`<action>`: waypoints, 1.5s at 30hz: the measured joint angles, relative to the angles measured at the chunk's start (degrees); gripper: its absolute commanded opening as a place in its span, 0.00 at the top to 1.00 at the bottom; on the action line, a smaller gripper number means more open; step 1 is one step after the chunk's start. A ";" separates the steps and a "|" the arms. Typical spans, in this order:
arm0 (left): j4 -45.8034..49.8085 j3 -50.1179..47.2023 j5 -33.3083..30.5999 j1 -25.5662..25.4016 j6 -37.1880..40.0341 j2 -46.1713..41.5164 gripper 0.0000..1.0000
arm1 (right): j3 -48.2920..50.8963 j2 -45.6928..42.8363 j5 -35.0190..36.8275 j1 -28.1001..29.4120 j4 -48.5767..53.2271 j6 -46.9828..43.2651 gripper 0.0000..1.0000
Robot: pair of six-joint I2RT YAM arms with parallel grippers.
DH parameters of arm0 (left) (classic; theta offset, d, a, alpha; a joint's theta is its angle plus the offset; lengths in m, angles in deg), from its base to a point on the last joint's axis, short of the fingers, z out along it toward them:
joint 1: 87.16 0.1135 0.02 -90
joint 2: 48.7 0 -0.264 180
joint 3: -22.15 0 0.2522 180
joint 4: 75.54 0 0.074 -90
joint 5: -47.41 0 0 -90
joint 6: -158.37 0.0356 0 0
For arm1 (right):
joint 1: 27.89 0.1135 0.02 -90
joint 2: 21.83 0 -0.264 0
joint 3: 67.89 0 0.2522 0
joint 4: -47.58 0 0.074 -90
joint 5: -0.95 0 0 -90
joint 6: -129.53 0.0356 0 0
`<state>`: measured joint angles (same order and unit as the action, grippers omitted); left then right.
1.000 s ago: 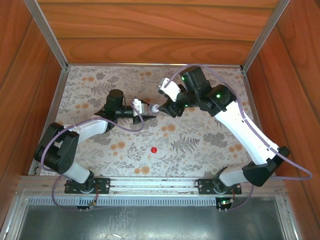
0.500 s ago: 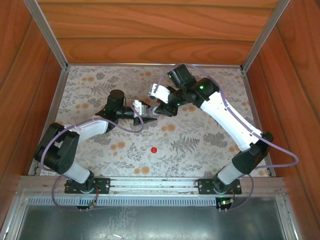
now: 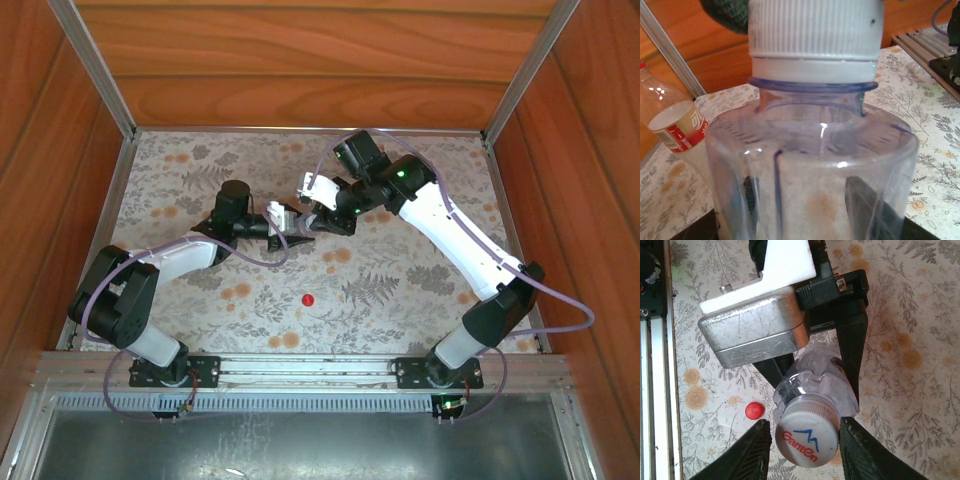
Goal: Screw on the bottle caps
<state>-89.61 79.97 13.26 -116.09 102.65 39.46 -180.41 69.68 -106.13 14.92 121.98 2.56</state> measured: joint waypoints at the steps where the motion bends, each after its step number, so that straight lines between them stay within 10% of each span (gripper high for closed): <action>1: 0.04 0.00 -0.02 0.00 -0.02 0.00 0.52 | 0.00 0.04 -0.07 -0.02 0.02 0.00 0.58; 11: 0.07 0.00 -0.11 -0.02 -0.07 0.00 0.52 | 0.00 0.83 0.31 0.00 0.13 -0.44 0.57; 24: 0.50 0.00 -3.76 -0.09 -0.83 -0.02 0.52 | -0.87 1.99 2.36 0.00 0.15 4.24 1.00; 32: 0.61 0.22 -12.83 -0.55 -0.74 -0.13 0.52 | -0.85 3.21 9.70 1.11 -4.68 39.69 1.00; 36: 0.59 0.42 -15.56 -0.61 0.20 -0.13 0.52 | -0.85 3.28 11.30 1.07 -4.94 56.92 0.83; 45: -0.63 0.42 -13.49 -0.44 0.35 -0.26 0.52 | 2.03 0.63 10.03 0.33 -7.91 53.20 0.69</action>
<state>-90.25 80.38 -0.22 -116.52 103.00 39.19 -178.38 70.31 -96.10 15.25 114.07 55.76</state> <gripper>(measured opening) 0.485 0.321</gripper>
